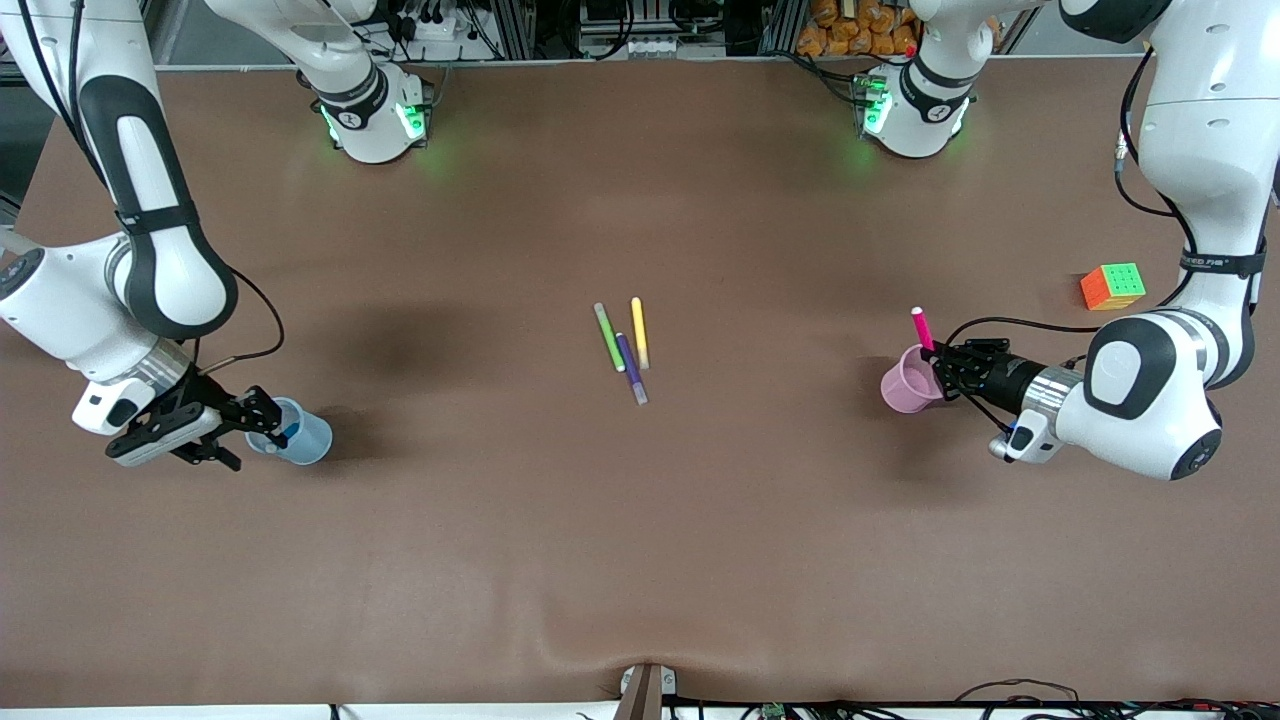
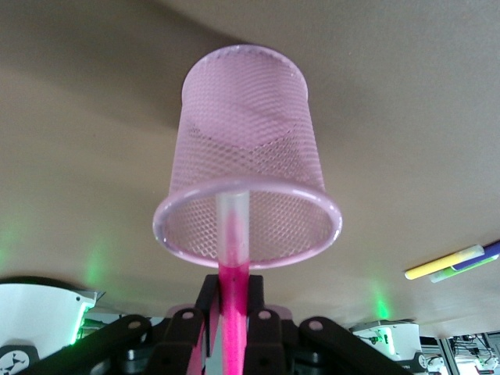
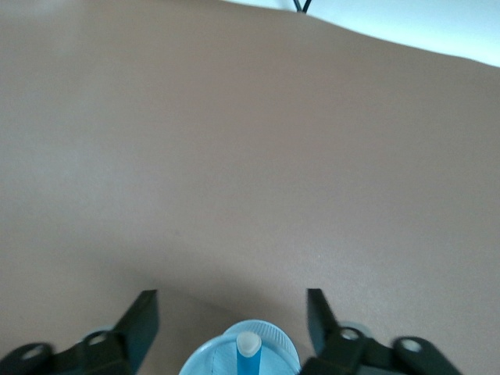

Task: Place pink and blue markers in matching cups
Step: 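Lower the pink marker into the pink cup while the right gripper drops blue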

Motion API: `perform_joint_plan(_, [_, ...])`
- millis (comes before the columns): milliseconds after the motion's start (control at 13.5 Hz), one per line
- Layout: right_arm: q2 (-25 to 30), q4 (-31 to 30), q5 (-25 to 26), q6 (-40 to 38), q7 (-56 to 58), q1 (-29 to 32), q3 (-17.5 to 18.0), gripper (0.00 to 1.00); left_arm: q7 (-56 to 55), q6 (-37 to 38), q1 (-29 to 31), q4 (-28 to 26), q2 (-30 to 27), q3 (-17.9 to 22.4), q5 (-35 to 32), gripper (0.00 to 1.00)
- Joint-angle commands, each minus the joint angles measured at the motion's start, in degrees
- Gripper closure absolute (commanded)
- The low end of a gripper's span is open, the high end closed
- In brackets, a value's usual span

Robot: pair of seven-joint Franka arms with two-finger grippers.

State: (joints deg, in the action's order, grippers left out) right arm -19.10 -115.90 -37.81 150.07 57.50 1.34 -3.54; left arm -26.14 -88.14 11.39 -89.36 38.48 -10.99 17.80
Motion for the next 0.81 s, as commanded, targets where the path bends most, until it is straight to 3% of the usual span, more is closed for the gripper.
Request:
perform_joint_plan(0, [1.70, 3.47, -1.22, -7.91, -9.71, 0.15, -0.24, 0.00, 0.92, -0.63, -0.31, 0.77, 1.16, -0.08, -1.46, 1.00])
perform_joint_plan(148, [1.70, 6.90, 0.10, -13.72, -20.89, 0.33, -0.50, 0.00, 0.92, -1.50, -0.40, 0.86, 1.60, -0.08, -1.63, 1.00])
perform_joint_plan(443, [1.70, 12.44, 2.74, -25.41, -28.48, 3.05, -0.59, 0.00, 0.92, -2.21, -0.40, 3.31, 3.18, -0.08, -1.46, 0.96])
perform_joint_plan(665, [1.96, 12.98, 4.22, -27.45, -28.93, 4.11, -0.68, 0.00, 0.83, -2.21, -0.40, 4.28, 3.09, 0.01, -1.46, 0.59])
perform_joint_plan(739, [2.05, 13.59, 5.54, -28.59, -28.93, 4.37, -0.59, 0.00, 0.74, -2.21, -0.58, 4.28, 2.92, -0.08, -1.54, 0.52])
